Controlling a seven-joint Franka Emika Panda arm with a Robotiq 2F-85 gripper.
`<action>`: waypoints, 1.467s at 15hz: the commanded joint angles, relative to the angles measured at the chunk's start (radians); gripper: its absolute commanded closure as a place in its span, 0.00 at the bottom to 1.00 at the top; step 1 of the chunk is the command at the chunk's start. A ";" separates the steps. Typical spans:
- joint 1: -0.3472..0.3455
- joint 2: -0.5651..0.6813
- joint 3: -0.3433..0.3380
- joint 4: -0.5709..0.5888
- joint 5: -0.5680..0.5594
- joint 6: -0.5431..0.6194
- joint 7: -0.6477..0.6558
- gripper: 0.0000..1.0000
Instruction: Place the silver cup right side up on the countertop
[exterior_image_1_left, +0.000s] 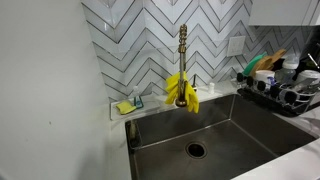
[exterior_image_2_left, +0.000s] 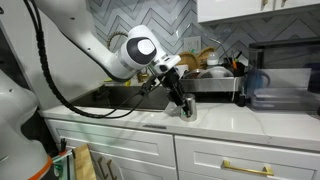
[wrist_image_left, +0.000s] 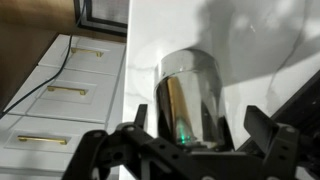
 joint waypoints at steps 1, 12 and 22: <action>0.049 -0.003 -0.030 0.023 0.126 -0.037 -0.116 0.00; 0.042 0.000 -0.028 0.096 0.109 -0.126 -0.129 0.00; 0.060 0.098 -0.085 0.254 0.378 -0.308 -0.364 0.00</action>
